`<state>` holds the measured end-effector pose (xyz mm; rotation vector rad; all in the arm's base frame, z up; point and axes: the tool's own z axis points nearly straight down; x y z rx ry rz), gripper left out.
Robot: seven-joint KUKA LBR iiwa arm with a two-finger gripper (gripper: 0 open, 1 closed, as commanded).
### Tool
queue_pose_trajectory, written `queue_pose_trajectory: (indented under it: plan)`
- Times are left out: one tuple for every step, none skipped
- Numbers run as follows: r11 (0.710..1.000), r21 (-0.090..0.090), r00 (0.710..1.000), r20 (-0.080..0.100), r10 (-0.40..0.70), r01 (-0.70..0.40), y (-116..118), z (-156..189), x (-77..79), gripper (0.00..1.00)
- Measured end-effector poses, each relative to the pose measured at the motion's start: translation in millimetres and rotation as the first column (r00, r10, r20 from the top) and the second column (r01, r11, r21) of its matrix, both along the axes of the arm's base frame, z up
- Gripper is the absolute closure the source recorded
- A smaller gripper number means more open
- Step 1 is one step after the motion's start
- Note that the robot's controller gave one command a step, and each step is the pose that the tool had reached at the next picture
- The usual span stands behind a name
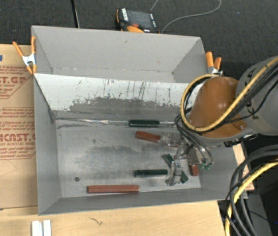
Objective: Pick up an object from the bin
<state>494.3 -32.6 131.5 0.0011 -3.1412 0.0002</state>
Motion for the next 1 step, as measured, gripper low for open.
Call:
queue_pose_trajectory:
  plan:
    - [1.0, 0.002, 1.0, -0.003, 0.014, -0.014, 20.2, -65.2, 0.9, 0.0]
